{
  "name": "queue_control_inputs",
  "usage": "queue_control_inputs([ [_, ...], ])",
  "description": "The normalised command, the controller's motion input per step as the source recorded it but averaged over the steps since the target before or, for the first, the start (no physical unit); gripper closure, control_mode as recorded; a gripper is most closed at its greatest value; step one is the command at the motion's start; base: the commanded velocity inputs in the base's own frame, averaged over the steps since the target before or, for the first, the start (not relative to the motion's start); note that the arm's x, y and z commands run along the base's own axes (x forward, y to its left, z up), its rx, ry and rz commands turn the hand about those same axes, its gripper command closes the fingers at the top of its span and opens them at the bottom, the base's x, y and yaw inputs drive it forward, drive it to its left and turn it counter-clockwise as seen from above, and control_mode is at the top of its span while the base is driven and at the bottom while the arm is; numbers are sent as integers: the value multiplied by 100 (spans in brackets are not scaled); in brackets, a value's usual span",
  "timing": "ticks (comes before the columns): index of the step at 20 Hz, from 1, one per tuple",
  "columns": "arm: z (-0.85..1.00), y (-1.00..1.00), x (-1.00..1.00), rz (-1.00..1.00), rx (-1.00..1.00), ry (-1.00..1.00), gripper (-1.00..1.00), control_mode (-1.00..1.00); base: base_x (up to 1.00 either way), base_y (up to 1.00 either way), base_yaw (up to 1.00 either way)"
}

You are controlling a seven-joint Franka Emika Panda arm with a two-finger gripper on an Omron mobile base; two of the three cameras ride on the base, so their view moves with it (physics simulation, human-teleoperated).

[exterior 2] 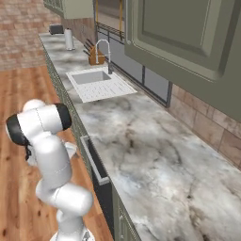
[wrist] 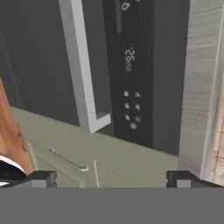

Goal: Open the dishwasher door and pull out the top rack.

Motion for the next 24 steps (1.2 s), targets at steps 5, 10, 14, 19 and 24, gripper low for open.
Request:
queue_control_inputs([
  [5,-36,-13,43,0,-9,0,-100,-100,0,0,0],
  [10,-37,-18,41,0,-9,2,-100,-100,0,0,0],
  [14,-42,-25,44,0,-7,3,-100,-100,0,0,0],
  [19,-39,-27,52,0,-5,0,-100,-100,0,0,0],
  [24,-35,-25,42,0,-2,0,-100,-100,0,0,0],
])
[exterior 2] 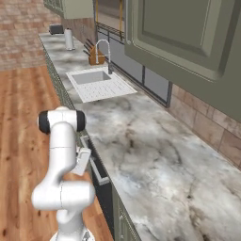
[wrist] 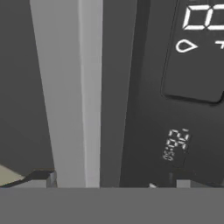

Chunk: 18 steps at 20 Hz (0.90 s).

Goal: Open the dishwasher door and pull out the top rack.

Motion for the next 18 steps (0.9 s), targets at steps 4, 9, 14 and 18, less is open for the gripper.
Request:
queue_control_inputs([
  [4,-44,-18,39,0,-2,0,-100,-100,0,0,0],
  [9,-50,-7,31,0,-1,0,-100,-100,0,0,0],
  [14,-31,-13,20,0,0,0,-100,-100,0,0,0],
  [18,-23,-8,8,-1,0,0,100,-100,0,0,0],
])
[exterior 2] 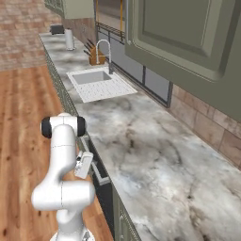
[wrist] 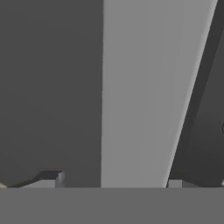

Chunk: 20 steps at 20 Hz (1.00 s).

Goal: Open the dishwasher door and pull out the top rack.

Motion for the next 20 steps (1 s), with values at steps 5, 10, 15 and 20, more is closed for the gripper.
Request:
queue_control_inputs([
  [5,-13,-17,0,-1,9,1,100,-100,0,0,0],
  [10,-45,8,-36,0,40,12,100,-100,0,0,0],
  [15,-64,81,-86,1,42,18,100,-100,0,0,0],
  [20,-69,100,-100,11,36,30,100,-100,0,0,0],
])
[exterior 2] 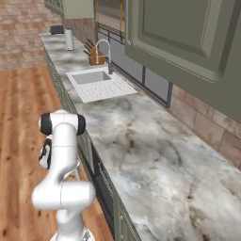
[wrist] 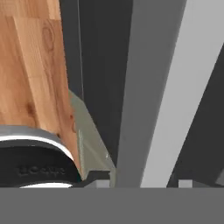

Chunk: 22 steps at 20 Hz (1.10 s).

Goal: Open the dishwasher door and pull out the top rack.

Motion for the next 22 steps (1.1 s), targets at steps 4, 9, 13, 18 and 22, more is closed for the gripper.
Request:
queue_control_inputs([
  [4,-87,100,-100,12,38,33,100,-100,0,0,0],
  [9,-100,100,-92,12,35,32,100,-100,0,0,0],
  [13,-99,99,-70,10,26,29,100,-100,0,0,0],
  [18,-25,49,-22,6,9,6,100,-100,0,0,0],
  [22,75,30,-26,1,1,0,-100,-100,0,0,0],
])
